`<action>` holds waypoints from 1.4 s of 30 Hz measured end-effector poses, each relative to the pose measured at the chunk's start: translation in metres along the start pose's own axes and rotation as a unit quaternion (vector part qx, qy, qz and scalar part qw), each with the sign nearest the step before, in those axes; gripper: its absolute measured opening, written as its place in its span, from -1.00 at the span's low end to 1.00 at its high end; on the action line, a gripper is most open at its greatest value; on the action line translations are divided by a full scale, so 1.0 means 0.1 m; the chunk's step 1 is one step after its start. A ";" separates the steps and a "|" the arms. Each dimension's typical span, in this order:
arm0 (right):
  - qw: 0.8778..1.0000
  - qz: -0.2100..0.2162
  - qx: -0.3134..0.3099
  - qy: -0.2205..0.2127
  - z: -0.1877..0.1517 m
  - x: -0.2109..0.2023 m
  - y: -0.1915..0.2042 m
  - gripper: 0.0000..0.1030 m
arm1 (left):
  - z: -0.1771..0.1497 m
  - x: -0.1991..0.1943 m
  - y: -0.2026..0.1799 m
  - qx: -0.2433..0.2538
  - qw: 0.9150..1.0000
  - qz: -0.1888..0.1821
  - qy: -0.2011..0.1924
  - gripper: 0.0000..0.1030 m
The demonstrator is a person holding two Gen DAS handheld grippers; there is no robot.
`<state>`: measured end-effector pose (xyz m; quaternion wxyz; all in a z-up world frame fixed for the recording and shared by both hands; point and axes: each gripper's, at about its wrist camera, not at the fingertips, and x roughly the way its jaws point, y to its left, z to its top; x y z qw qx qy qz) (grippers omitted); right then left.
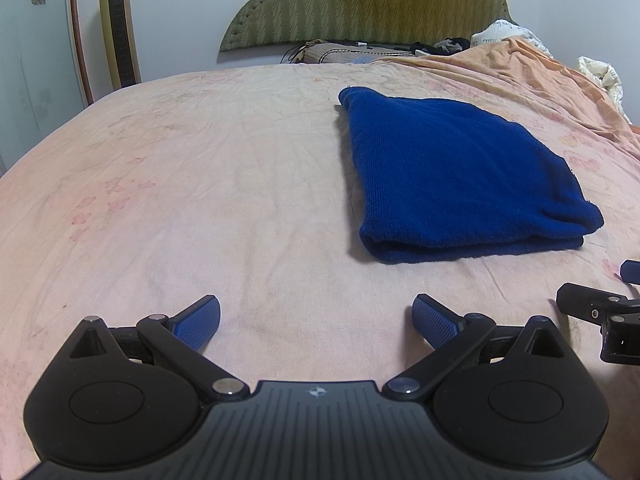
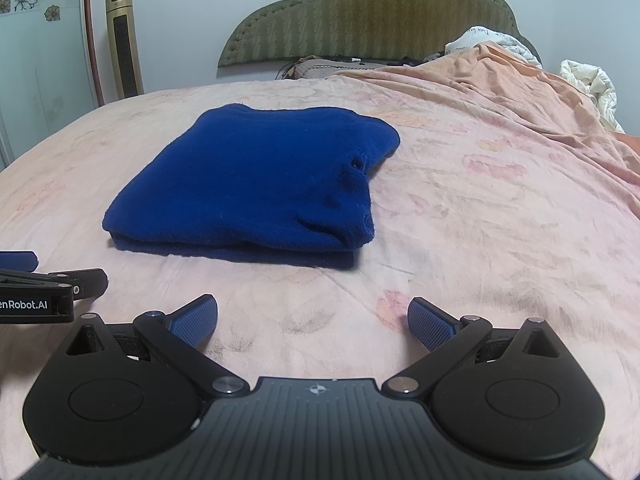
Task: Fold small clothes
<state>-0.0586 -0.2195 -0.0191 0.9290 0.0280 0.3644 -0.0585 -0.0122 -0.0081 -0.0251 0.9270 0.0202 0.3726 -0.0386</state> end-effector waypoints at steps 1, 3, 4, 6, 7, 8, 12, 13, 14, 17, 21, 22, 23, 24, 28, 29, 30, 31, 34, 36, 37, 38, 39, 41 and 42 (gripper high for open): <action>1.000 0.000 0.000 0.000 0.00 0.00 0.00 0.99 | 0.00 0.00 0.00 0.000 1.000 0.000 0.000 1.00; 1.000 0.000 0.000 0.000 0.00 0.00 0.00 0.99 | 0.00 0.00 0.00 0.000 1.000 0.000 0.000 1.00; 1.000 0.000 0.000 0.000 0.00 0.00 0.00 0.99 | 0.00 0.00 0.00 0.001 1.000 0.000 0.000 1.00; 1.000 0.000 0.000 0.000 0.00 0.00 0.00 0.99 | 0.00 0.01 0.00 0.002 1.000 0.001 0.000 1.00; 1.000 0.000 0.000 0.000 0.00 0.00 0.00 0.99 | -0.01 0.01 0.00 0.002 1.000 0.001 0.000 1.00; 1.000 0.000 0.000 0.000 0.00 0.00 0.00 0.99 | -0.01 0.01 0.00 0.001 1.000 0.001 0.000 1.00; 1.000 0.000 0.000 0.000 0.00 0.00 0.00 0.99 | -0.01 0.00 -0.01 0.001 1.000 0.000 0.000 1.00; 1.000 0.000 0.000 0.000 0.00 0.00 0.00 0.99 | -0.01 0.00 0.00 0.002 1.000 0.001 0.000 1.00; 1.000 0.000 0.000 0.000 0.00 0.00 0.00 0.99 | -0.01 0.00 0.00 0.001 1.000 0.001 0.000 1.00; 1.000 0.000 0.000 0.000 0.00 0.00 0.00 0.99 | -0.01 0.00 0.00 0.001 1.000 0.000 0.000 1.00; 1.000 0.001 -0.001 -0.002 0.00 0.00 0.00 0.99 | -0.01 -0.01 -0.01 -0.002 1.000 -0.001 -0.001 1.00; 1.000 0.001 -0.001 -0.003 0.00 -0.01 0.00 0.99 | -0.01 -0.01 -0.01 -0.002 1.000 -0.001 -0.001 1.00; 1.000 0.001 -0.001 -0.003 0.00 -0.01 0.00 0.99 | -0.01 -0.01 -0.01 -0.002 1.000 -0.001 -0.001 1.00; 1.000 0.002 -0.001 -0.003 0.01 -0.01 0.00 0.99 | -0.01 -0.01 -0.01 -0.002 1.000 -0.001 -0.001 1.00; 1.000 0.003 0.000 0.000 0.01 -0.01 0.00 0.99 | -0.01 -0.01 -0.01 -0.002 1.000 -0.002 0.000 1.00; 1.000 0.004 0.000 0.000 0.01 -0.01 0.01 0.99 | -0.01 -0.01 -0.01 -0.002 1.000 -0.002 0.000 1.00; 1.000 0.004 0.000 0.001 0.01 -0.01 0.01 0.99 | -0.01 -0.01 -0.01 -0.003 1.000 -0.002 0.000 1.00; 1.000 0.005 0.000 0.001 0.02 -0.01 0.01 0.99 | -0.01 -0.01 -0.01 -0.003 1.000 -0.003 0.000 1.00; 1.000 0.005 0.000 -0.001 0.03 -0.01 0.02 0.99 | 0.00 -0.01 0.00 -0.005 1.000 -0.006 0.001 1.00; 1.000 0.005 -0.001 -0.001 0.03 0.00 0.03 0.99 | 0.00 -0.01 0.00 -0.005 1.000 -0.007 0.001 1.00; 1.000 0.005 -0.001 -0.001 0.03 -0.01 0.03 0.99 | -0.01 -0.01 0.00 -0.004 1.000 -0.006 0.001 1.00; 1.000 0.005 0.000 0.000 0.03 0.00 0.03 0.99 | -0.01 -0.01 -0.01 -0.004 1.000 -0.006 0.001 1.00; 1.000 0.005 0.000 0.001 0.03 0.00 0.02 0.99 | -0.01 -0.01 0.00 -0.004 1.000 -0.007 0.001 1.00; 1.000 0.006 0.003 0.003 0.03 0.00 0.02 0.99 | -0.01 -0.02 0.00 -0.003 1.000 -0.007 0.002 1.00; 1.000 0.007 0.004 0.004 0.03 0.01 0.01 0.99 | -0.01 -0.02 0.00 -0.003 1.000 -0.007 0.002 1.00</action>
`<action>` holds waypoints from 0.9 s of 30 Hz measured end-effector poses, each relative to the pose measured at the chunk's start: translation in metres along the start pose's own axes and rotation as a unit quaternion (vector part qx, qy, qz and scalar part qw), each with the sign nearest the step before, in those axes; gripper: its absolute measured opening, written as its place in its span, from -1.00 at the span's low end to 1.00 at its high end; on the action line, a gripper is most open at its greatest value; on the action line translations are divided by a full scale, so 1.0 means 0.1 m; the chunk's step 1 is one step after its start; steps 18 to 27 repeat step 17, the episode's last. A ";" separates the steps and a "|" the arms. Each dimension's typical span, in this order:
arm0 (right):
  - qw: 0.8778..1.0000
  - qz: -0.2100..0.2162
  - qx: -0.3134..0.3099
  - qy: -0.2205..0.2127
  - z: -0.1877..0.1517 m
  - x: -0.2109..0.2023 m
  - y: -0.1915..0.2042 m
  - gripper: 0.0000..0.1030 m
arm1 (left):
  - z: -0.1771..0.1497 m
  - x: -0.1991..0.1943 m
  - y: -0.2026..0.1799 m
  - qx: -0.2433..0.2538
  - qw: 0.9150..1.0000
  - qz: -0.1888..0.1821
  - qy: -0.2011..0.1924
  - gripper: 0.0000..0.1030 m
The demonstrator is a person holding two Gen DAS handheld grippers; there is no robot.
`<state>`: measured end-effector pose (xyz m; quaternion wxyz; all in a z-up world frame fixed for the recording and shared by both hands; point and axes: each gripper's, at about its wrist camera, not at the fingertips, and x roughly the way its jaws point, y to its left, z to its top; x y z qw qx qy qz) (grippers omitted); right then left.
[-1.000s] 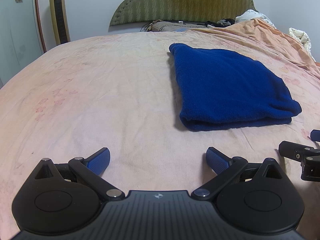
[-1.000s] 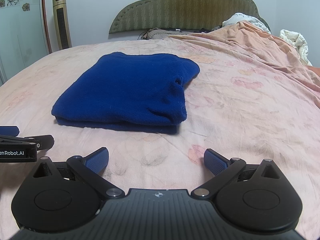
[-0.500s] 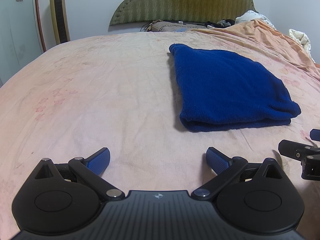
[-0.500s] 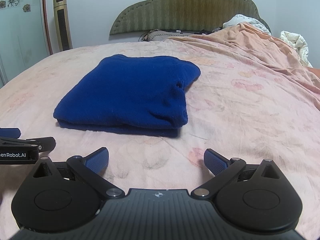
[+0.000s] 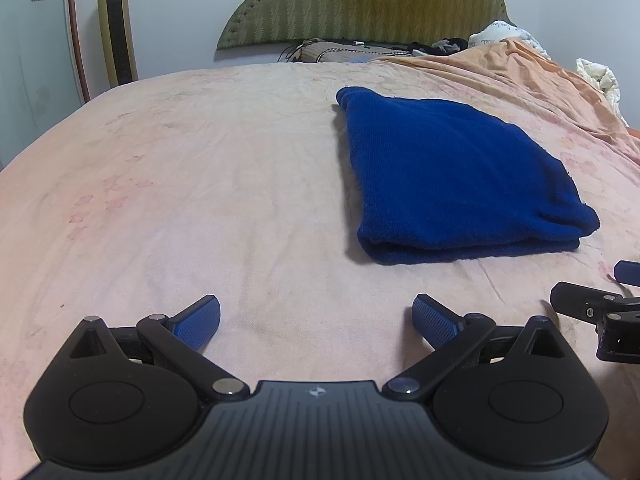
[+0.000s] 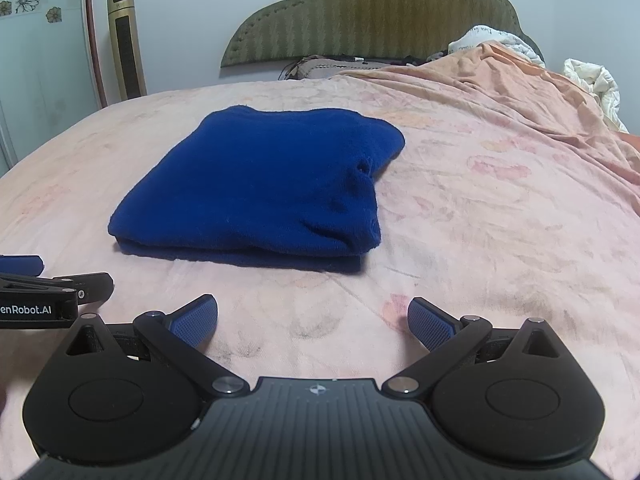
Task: Fold small clothes
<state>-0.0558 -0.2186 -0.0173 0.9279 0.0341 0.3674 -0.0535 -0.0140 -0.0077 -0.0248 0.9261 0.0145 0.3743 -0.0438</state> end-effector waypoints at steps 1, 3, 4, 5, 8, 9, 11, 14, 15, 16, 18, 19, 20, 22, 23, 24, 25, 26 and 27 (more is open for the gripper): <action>1.000 0.000 0.000 0.000 0.00 0.00 0.00 0.99 | 0.00 0.00 0.00 0.000 1.000 0.000 0.000 1.00; 1.000 0.000 -0.001 -0.001 0.00 0.00 0.01 0.99 | 0.00 0.00 0.00 0.000 1.000 0.000 0.000 1.00; 1.000 0.000 -0.001 0.000 0.00 0.00 0.00 0.99 | 0.00 0.00 0.00 0.000 1.000 0.000 0.000 1.00; 1.000 0.000 0.000 0.000 0.00 0.01 0.00 0.99 | 0.00 0.00 0.00 0.000 1.000 0.000 0.000 1.00; 1.000 0.000 0.000 0.001 0.00 0.01 0.00 0.99 | 0.00 0.00 0.00 0.000 1.000 -0.001 0.001 1.00; 1.000 0.001 0.000 0.001 0.00 0.02 0.00 0.99 | 0.00 0.00 0.00 0.001 1.000 -0.001 0.000 1.00; 1.000 0.001 -0.001 0.001 0.00 0.02 0.01 0.99 | 0.00 -0.01 0.00 0.006 1.000 -0.004 -0.004 1.00; 1.000 0.008 -0.002 0.001 0.01 0.03 0.01 0.99 | -0.01 -0.02 -0.01 0.016 1.000 -0.007 -0.011 1.00; 1.000 0.012 -0.002 0.000 0.01 0.03 0.01 0.99 | -0.01 -0.02 -0.01 0.017 1.000 -0.009 -0.012 1.00; 1.000 0.016 -0.001 -0.001 0.02 0.03 0.01 0.99 | 0.00 -0.02 -0.01 0.017 1.000 -0.012 -0.012 1.00; 1.000 0.019 -0.002 -0.003 0.02 0.03 0.00 0.99 | 0.01 -0.01 0.00 0.017 1.000 -0.016 -0.011 1.00; 1.000 0.019 -0.002 -0.003 0.02 0.03 0.00 0.99 | 0.01 -0.01 0.00 0.017 1.000 -0.016 -0.011 1.00; 1.000 0.019 -0.002 -0.003 0.02 0.03 0.00 0.99 | 0.01 -0.01 0.00 0.017 1.000 -0.016 -0.011 1.00; 1.000 0.019 -0.002 -0.003 0.02 0.03 0.00 0.99 | 0.01 -0.01 0.00 0.017 1.000 -0.016 -0.011 1.00; 1.000 0.019 -0.002 -0.003 0.02 0.03 0.00 0.99 | 0.01 -0.01 0.00 0.017 1.000 -0.016 -0.011 1.00; 1.000 0.019 -0.002 -0.003 0.02 0.03 0.00 0.99 | 0.01 -0.01 0.00 0.017 1.000 -0.016 -0.011 1.00; 1.000 0.019 -0.002 -0.003 0.02 0.03 0.00 0.99 | 0.01 -0.01 0.00 0.017 1.000 -0.016 -0.011 1.00; 1.000 0.019 -0.002 -0.003 0.02 0.03 0.00 0.99 | 0.01 -0.01 0.00 0.017 1.000 -0.016 -0.011 1.00; 1.000 0.019 -0.002 -0.003 0.02 0.03 0.00 0.99 | 0.01 -0.01 0.00 0.017 1.000 -0.016 -0.011 1.00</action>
